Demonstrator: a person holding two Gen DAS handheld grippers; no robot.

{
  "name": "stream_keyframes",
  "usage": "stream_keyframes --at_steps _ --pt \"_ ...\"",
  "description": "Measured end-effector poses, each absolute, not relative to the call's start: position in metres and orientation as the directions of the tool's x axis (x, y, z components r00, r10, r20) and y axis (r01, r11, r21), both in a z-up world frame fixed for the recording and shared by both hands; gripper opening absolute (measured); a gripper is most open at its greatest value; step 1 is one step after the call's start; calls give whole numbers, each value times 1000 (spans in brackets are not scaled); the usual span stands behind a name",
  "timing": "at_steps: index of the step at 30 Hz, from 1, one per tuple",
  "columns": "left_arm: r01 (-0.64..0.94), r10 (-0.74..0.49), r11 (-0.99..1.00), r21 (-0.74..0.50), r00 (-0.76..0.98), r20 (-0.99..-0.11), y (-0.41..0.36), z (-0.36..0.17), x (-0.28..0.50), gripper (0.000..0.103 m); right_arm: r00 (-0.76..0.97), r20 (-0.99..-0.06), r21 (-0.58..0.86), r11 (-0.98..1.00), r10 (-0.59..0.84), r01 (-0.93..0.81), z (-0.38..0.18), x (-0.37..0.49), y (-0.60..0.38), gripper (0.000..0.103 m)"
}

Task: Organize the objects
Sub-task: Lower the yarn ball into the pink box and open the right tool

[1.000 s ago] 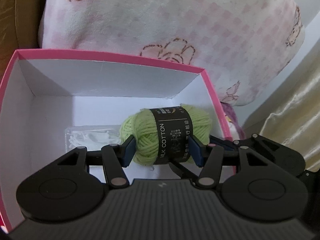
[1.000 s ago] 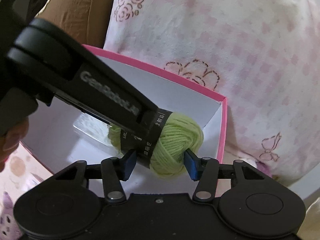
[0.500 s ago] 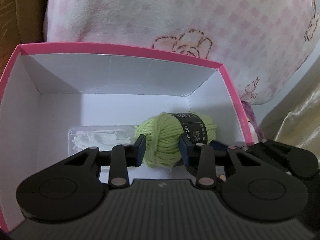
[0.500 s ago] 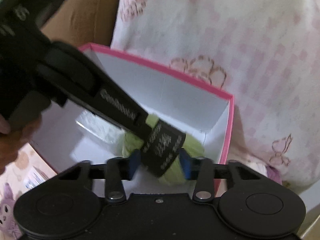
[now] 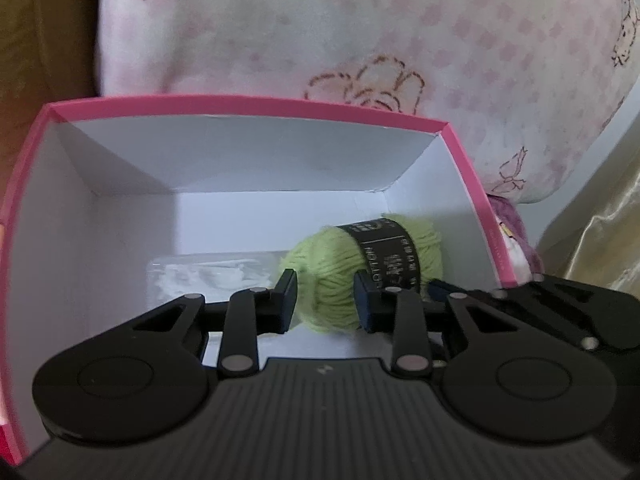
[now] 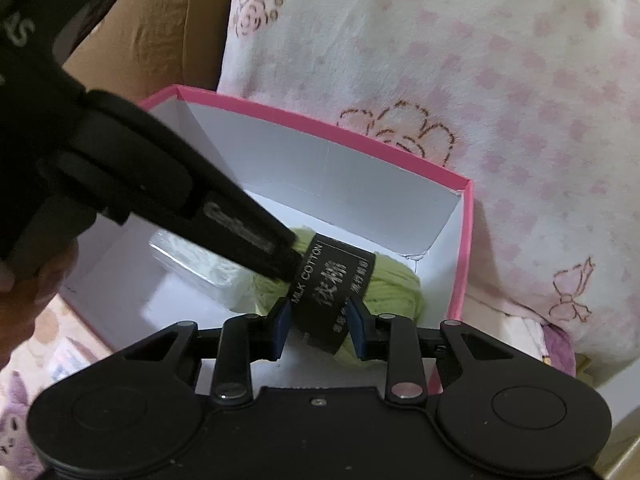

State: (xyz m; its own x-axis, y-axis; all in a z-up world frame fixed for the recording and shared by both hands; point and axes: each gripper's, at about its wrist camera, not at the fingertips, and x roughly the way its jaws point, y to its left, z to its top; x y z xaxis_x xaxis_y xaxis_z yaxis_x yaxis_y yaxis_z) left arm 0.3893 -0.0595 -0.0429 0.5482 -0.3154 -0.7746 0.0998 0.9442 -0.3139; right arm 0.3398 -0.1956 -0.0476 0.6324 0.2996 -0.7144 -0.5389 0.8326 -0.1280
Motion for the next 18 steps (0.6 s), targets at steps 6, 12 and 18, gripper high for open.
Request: stream_keyframes --at_steps 6,12,18 --pt "143 -320 947 -288 522 -791 -50 -24 365 45 606 -721 -49 848 336 -528 -20 305 -210 45" --pt "215 -317 948 -236 550 -773 -47 5 326 55 634 -709 -74 861 309 -503 -1 279 -217 64" --pt "264 -322 943 -204 554 -768 -46 34 287 57 619 -714 -35 866 327 -498 18 262 -223 64"
